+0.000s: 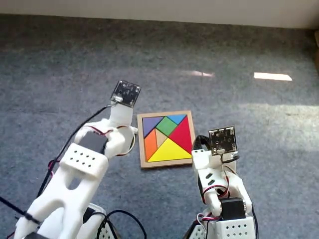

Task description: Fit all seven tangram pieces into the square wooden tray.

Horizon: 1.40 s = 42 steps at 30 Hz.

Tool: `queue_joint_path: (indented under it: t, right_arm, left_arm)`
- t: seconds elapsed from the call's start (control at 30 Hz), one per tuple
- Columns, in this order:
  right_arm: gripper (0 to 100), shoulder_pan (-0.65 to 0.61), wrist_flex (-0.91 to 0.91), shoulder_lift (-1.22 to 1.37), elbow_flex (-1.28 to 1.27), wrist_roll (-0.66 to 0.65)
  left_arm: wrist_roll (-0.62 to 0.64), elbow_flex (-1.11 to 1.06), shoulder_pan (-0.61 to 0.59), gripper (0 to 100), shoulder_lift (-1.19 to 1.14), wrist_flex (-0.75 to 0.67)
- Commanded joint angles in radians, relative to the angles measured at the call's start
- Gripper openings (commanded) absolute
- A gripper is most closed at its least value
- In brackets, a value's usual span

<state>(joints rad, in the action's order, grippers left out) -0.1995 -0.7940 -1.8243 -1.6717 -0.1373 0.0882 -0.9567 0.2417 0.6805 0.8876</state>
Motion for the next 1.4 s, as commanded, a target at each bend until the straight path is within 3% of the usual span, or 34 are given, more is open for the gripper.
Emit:
queue_joint_path:
  t: [0.0, 1.1, 1.37]
  right_arm:
    - [2.0, 0.010, 0.025, -0.008, -0.102, 0.002]
    - [2.0, 0.010, 0.025, -0.008, -0.102, 0.002]
    - [2.0, 0.010, 0.025, -0.008, -0.102, 0.003]
  left_arm:
    - [-0.008, -0.058, -0.010, 1, 0.139, -0.061]
    - [-0.009, -0.542, -0.008, 1, 0.849, -0.356]
    - [-0.009, -0.627, -0.008, 1, 1.010, -0.367]
